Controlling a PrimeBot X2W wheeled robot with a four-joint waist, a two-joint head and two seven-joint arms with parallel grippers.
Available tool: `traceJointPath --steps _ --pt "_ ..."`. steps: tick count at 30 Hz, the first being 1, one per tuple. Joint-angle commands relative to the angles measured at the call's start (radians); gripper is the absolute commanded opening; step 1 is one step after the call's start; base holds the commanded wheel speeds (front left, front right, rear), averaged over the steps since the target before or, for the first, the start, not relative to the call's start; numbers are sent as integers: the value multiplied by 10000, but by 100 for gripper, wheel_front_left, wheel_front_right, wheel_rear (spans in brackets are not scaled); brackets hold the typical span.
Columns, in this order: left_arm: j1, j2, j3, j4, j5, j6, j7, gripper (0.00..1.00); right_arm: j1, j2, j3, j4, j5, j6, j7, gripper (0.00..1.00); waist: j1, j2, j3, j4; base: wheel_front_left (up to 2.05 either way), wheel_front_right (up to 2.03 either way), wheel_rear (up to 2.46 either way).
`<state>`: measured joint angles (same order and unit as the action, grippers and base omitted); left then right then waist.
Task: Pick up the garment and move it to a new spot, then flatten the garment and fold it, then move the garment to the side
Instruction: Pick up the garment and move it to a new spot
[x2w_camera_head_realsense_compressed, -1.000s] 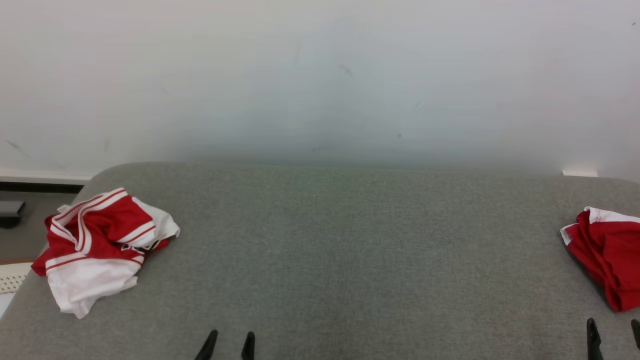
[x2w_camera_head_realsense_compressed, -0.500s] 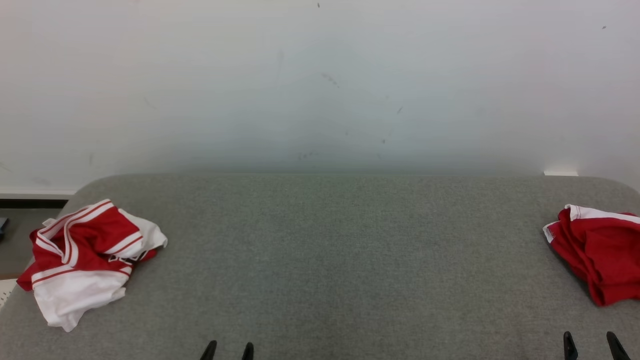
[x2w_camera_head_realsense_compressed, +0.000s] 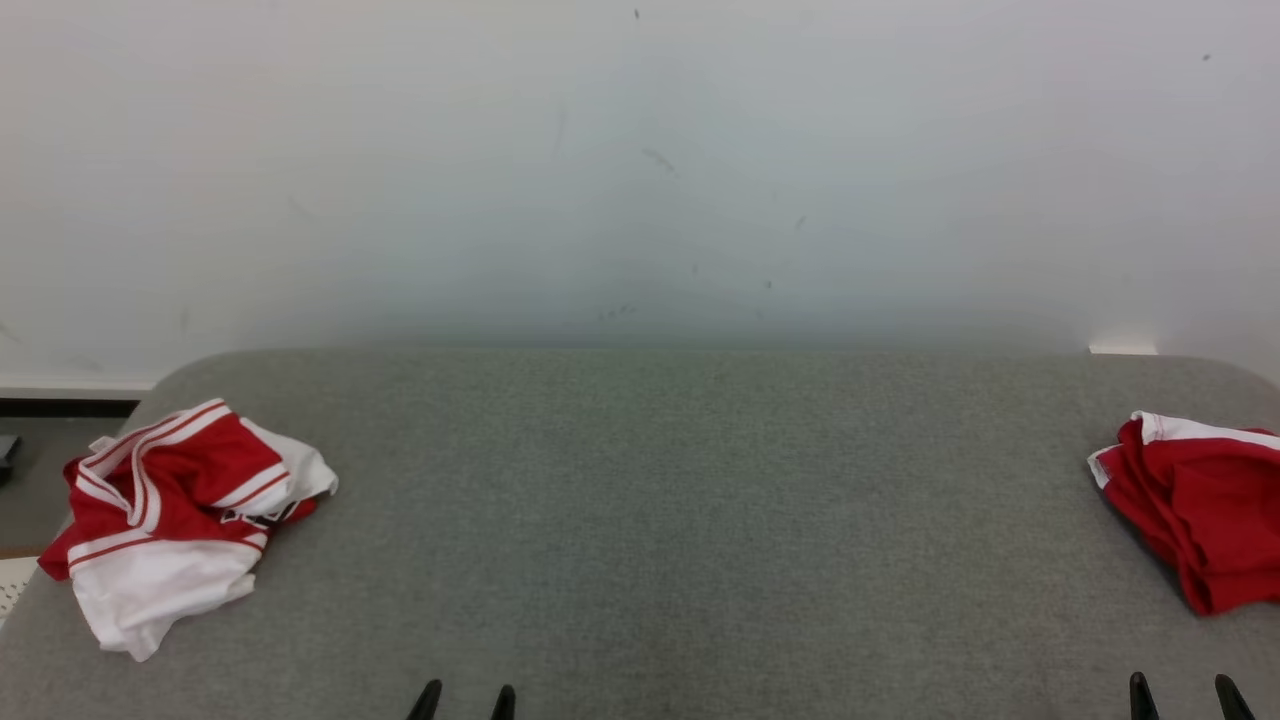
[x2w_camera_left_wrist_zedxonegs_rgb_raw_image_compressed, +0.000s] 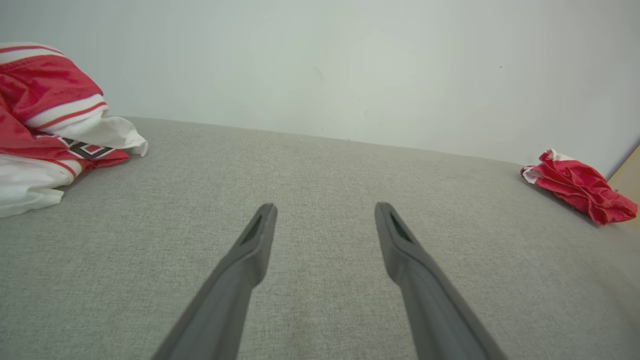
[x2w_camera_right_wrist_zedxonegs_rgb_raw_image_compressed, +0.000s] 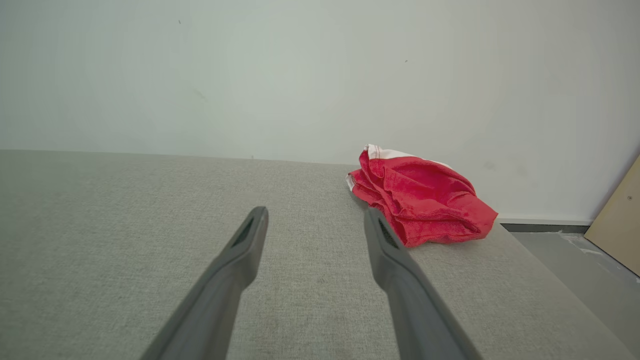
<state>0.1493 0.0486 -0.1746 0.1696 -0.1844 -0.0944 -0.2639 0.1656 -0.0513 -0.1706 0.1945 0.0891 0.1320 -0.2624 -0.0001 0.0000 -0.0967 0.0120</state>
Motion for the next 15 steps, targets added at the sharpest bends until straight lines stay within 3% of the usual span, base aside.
traceJointPath --steps 1,5,12,13,14,15 --pt "-61 35 6 23 158 -24 -5 100 93 5 -8 -23 79 -28 -30 100 1 0 1 186 0 0 0" --pt "-159 35 -29 38 240 -41 -5 100 173 1 -45 -41 217 -28 -30 100 1 0 -10 846 0 0 0" --pt "-145 47 140 57 393 -82 -5 100 145 5 276 29 587 -28 -29 100 1 0 -32 2862 0 0 0" --pt "-145 47 140 57 393 -82 -5 100 145 5 276 29 587 -28 -29 100 1 0 -32 2862 0 0 0" --pt "-75 85 222 48 439 -103 -5 100 32 3 337 53 634 -28 -29 100 1 0 -37 3484 0 0 0" --pt "-75 85 222 48 439 -103 -5 100 32 3 337 53 634 -28 -29 100 1 0 -37 3484 0 0 0"
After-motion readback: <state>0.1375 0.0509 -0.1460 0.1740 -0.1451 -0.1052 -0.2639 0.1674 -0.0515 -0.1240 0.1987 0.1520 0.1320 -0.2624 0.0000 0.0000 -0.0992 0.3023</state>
